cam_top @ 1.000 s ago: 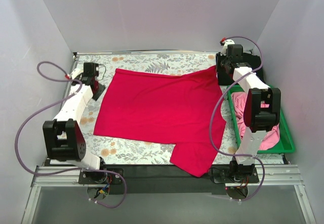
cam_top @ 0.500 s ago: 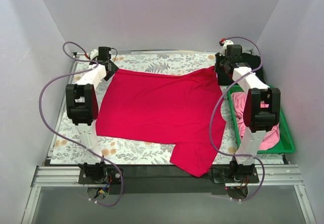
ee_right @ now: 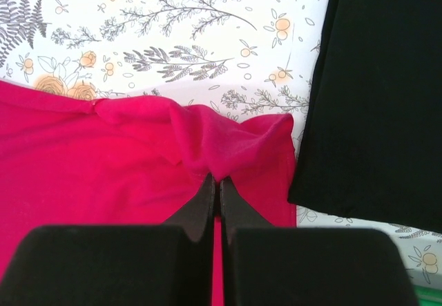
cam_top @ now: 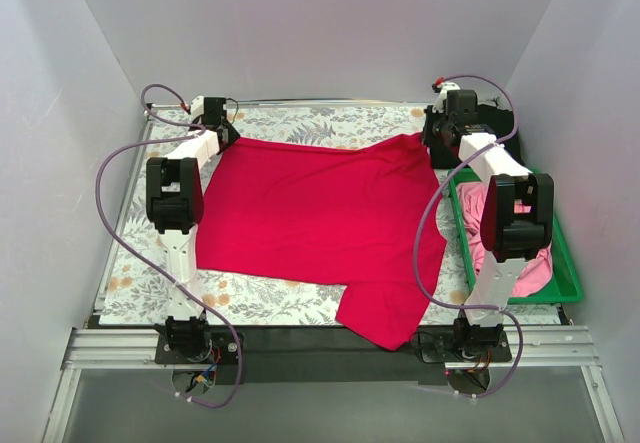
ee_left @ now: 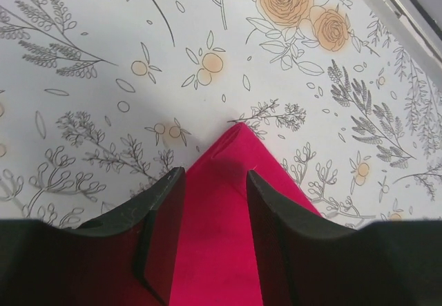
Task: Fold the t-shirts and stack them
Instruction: Flatten the tshirt out
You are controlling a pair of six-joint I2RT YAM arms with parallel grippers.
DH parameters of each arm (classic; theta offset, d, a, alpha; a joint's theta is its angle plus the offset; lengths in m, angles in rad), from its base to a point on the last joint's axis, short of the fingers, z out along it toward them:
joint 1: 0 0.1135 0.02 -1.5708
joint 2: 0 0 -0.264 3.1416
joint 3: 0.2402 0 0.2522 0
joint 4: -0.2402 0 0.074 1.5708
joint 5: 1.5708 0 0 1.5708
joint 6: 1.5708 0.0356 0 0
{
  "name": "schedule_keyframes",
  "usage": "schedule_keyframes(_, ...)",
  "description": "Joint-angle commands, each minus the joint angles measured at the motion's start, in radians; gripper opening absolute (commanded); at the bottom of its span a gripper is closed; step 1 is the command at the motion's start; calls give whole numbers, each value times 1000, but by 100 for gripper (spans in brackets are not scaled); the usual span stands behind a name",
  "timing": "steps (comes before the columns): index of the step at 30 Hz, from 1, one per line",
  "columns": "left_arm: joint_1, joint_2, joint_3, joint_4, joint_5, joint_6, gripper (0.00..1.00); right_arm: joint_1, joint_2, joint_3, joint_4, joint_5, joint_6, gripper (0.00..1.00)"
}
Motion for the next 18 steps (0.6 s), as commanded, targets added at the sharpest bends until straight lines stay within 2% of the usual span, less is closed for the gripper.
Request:
schedule_keyframes(1,3,9,40,72,-4,35,39,6,-34,-6,9,-12,5,1)
schedule_keyframes(8,2,38,38,107,5,55,33,6,-31,-6,7,-16,5,1)
schedule_keyframes(18,2,67,46,156,37,72,32,6,-39,-13,0,-15,-4,1)
